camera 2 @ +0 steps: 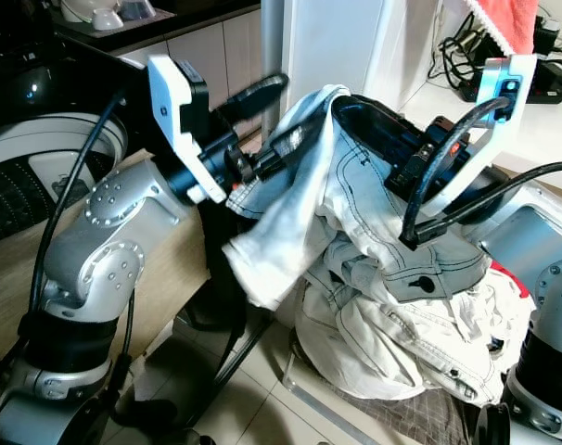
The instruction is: Clothes washing
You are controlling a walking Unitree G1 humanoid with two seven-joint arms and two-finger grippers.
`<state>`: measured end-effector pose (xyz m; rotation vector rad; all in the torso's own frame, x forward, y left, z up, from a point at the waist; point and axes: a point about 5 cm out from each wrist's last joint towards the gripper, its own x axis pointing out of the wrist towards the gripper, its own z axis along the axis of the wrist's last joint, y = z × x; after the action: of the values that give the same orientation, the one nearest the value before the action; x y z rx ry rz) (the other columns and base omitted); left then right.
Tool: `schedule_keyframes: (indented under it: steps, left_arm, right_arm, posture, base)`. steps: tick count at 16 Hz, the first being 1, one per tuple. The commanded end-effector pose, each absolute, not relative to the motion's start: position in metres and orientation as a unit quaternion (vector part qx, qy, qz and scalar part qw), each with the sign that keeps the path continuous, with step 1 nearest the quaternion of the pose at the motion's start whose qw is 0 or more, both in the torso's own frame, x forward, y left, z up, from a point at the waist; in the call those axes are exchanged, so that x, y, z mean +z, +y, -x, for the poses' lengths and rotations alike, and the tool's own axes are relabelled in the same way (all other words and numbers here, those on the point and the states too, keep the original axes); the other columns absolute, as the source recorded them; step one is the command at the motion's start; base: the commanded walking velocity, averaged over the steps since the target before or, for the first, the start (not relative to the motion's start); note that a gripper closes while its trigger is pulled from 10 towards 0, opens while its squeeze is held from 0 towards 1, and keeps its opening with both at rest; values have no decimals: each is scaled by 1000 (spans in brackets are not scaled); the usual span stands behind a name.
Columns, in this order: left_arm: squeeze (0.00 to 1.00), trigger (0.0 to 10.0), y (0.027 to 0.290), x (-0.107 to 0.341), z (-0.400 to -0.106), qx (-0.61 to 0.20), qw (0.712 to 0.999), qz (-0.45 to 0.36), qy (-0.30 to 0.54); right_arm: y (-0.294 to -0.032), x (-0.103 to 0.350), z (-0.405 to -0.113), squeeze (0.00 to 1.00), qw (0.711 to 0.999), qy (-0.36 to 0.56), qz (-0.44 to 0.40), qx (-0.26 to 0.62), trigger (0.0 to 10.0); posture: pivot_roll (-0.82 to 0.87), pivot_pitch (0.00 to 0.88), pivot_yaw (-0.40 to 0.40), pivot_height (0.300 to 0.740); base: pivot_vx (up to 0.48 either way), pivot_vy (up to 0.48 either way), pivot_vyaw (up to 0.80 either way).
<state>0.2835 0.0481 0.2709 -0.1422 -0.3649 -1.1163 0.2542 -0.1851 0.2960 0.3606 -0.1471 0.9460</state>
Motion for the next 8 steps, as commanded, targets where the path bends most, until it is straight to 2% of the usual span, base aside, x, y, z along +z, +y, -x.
schedule_keyframes:
  steps: [1, 2, 5, 8]
  left_arm:
    - [0, 10000, 41, 268, -277, -556, 813, 72, -156]
    - [0, 10000, 39, 259, -272, -580, 799, 85, -132]
    - [0, 10000, 39, 253, -270, -590, 793, 99, -114]
    - [0, 10000, 37, 243, -279, -552, 825, 77, -98]
  right_arm:
    - [-182, 304, -247, 0, 863, -92, -165, 468, 0]
    - [-182, 304, -246, 0, 863, -91, -165, 469, 0]
    - [-181, 303, -245, 0, 863, -89, -166, 468, 0]
    - [-177, 302, -243, 0, 860, -85, -169, 474, 0]
  posture:
    - [-112, 0, -1, 740]
    - [-112, 0, -1, 740]
    - [-112, 0, -1, 740]
    - [-113, 0, 0, 740]
  base:
    - [0, 0, 0]
    - [0, 0, 0]
    - [0, 0, 0]
    - [0, 0, 0]
